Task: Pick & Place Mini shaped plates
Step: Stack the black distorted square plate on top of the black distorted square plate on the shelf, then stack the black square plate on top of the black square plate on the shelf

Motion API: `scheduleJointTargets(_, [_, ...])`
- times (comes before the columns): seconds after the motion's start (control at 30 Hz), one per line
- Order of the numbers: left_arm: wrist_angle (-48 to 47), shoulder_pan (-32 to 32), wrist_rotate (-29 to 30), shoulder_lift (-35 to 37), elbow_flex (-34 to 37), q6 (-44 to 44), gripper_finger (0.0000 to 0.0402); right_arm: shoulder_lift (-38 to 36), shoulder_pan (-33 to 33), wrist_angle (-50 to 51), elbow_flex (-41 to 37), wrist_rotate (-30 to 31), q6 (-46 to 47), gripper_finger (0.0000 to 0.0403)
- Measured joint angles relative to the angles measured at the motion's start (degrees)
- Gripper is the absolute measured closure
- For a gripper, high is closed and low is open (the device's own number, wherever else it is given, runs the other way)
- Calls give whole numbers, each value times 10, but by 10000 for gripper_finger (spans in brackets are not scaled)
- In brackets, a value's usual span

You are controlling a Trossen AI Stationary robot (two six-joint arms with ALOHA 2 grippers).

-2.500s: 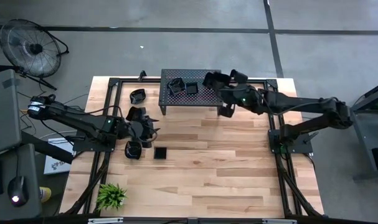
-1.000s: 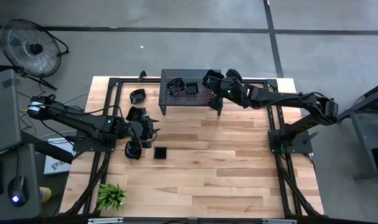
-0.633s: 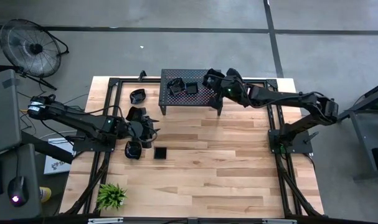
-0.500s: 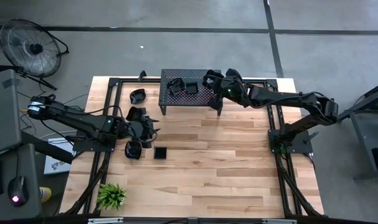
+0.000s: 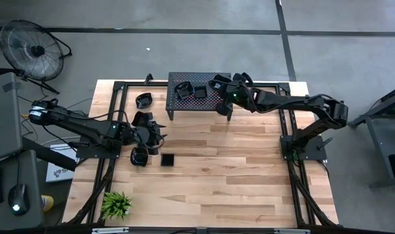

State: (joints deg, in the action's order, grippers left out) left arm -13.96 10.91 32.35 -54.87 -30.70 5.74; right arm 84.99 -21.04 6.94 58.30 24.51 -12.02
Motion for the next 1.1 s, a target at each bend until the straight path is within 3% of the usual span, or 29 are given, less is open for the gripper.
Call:
scheduleJointTargets(0.37, [-1,0,0,0,0,0,237,6,0,-13,0,2,-10,395])
scheduleJointTargets(0.8, [-1,0,-4,0,0,0,237,-10,4,-6,0,-9,2,272])
scheduleJointTargets(1.1, [-5,0,-56,-6,0,-4,237,-72,61,17,0,-13,17,246])
